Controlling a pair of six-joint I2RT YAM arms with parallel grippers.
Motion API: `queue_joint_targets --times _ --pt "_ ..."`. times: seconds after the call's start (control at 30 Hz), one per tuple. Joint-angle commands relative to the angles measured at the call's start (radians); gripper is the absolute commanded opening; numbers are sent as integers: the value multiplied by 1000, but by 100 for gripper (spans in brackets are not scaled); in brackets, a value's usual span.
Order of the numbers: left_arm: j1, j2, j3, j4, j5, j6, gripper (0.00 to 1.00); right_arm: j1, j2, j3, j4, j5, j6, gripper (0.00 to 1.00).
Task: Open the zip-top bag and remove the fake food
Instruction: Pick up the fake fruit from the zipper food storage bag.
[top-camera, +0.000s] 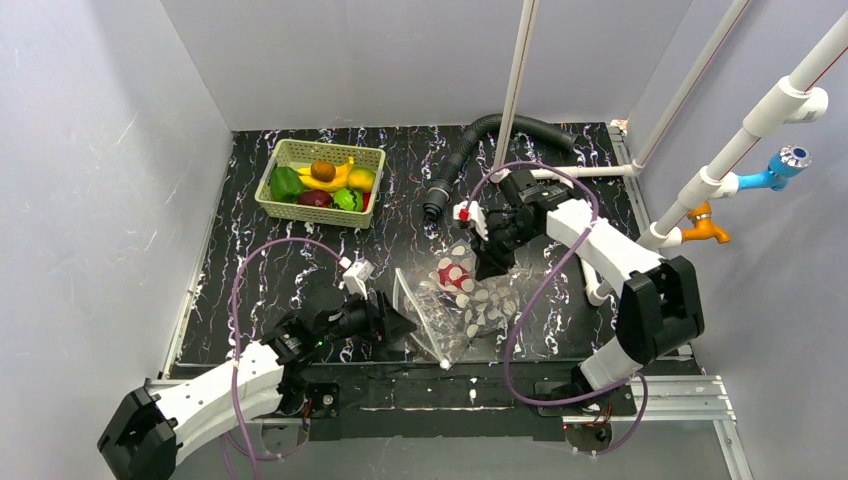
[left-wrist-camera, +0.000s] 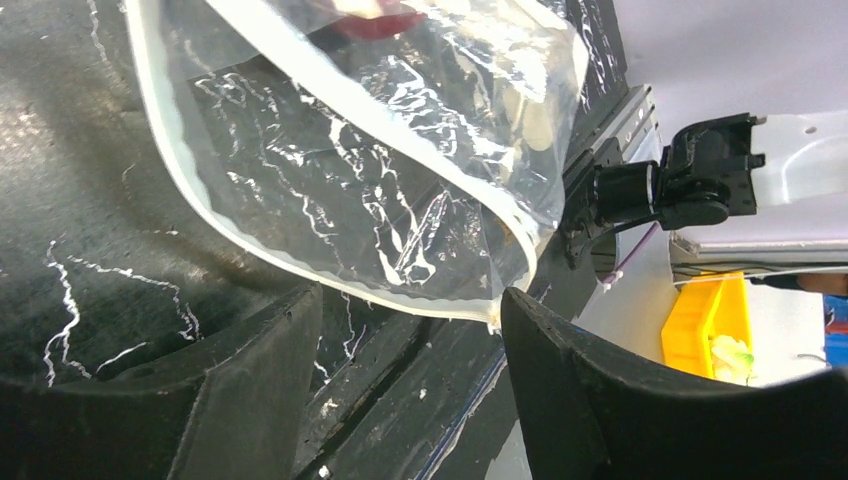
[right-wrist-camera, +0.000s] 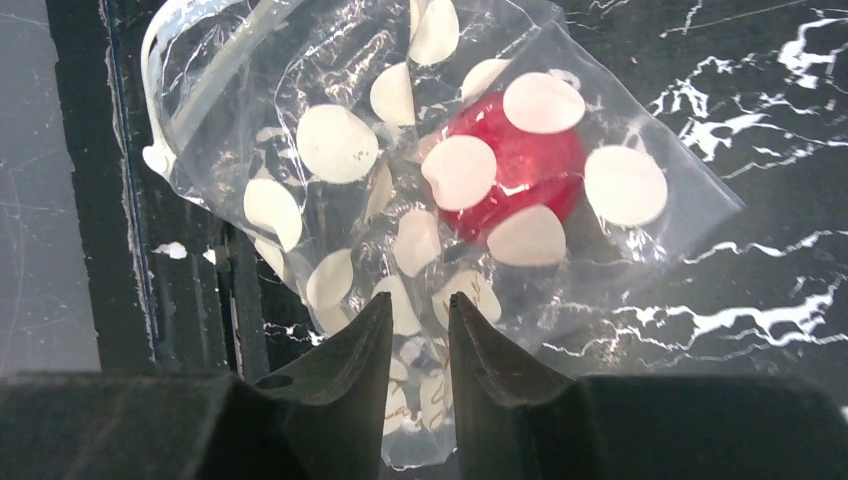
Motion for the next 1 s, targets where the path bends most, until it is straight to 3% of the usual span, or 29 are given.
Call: queue_joint_targets --times 0.0,0.27,0.43,0.63,0.97 --pt "-34 18 -9 63 -53 61 62 34 58 82 -32 14 52 32" --pt "-137 170 -17 253 -201 262 60 44 114 134 -11 63 129 24" --pt "-212 303 -60 531 -259 497 61 53 139 128 33 121 190 17" --pt "-228 481 -25 672 -323 678 62 58 171 120 109 195 276 13" --pt "-236 859 3 1084 -376 875 64 81 237 139 205 291 398 13"
